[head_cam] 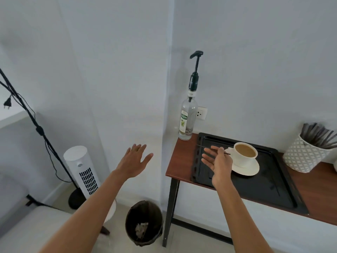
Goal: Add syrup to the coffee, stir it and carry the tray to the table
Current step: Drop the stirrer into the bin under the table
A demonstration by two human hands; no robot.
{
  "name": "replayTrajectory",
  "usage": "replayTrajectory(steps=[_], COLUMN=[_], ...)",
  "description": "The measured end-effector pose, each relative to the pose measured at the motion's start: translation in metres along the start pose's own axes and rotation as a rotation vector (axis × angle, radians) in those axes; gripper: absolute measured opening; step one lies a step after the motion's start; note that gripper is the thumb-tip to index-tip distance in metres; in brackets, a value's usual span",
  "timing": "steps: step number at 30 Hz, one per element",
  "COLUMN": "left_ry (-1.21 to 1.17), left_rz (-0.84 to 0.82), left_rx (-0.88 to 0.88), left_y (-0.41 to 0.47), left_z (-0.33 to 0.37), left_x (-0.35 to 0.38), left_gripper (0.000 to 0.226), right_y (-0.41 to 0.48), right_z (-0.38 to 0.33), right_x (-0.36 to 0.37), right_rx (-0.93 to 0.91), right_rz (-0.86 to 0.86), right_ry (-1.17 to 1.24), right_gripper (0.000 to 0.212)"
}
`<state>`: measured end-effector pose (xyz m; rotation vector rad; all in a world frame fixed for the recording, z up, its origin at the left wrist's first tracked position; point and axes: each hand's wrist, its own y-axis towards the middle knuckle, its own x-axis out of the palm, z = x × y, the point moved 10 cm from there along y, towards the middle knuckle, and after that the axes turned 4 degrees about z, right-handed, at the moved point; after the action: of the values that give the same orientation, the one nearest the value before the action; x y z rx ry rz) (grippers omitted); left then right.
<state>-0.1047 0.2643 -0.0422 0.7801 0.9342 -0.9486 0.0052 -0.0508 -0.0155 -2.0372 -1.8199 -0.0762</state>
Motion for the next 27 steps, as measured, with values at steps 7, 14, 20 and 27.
replayTrajectory(steps=[7,14,20,27], left_ry=[0.055,0.153,0.223,0.342], left_rz=[-0.051,-0.072,0.035,0.171], left_rx=[0.031,0.171,0.273,0.295], left_y=[0.036,0.087,0.127,0.170], left_z=[-0.089,-0.151,-0.193,-0.245], left_x=[-0.011,0.026,0.104,0.222], left_gripper=[0.071,0.076,0.084,0.128], right_y=[-0.017,-0.027,0.002,0.064], right_z=[0.071,0.173,0.277,0.417], right_x=[0.098,0.154,0.159,0.121], right_rx=[-0.007,-0.022,-0.023,0.063], right_rz=[0.034,0.108,0.140,0.173], right_ry=[-0.086,-0.233,-0.474,-0.597], right_gripper=[0.036,0.031,0.030,0.033])
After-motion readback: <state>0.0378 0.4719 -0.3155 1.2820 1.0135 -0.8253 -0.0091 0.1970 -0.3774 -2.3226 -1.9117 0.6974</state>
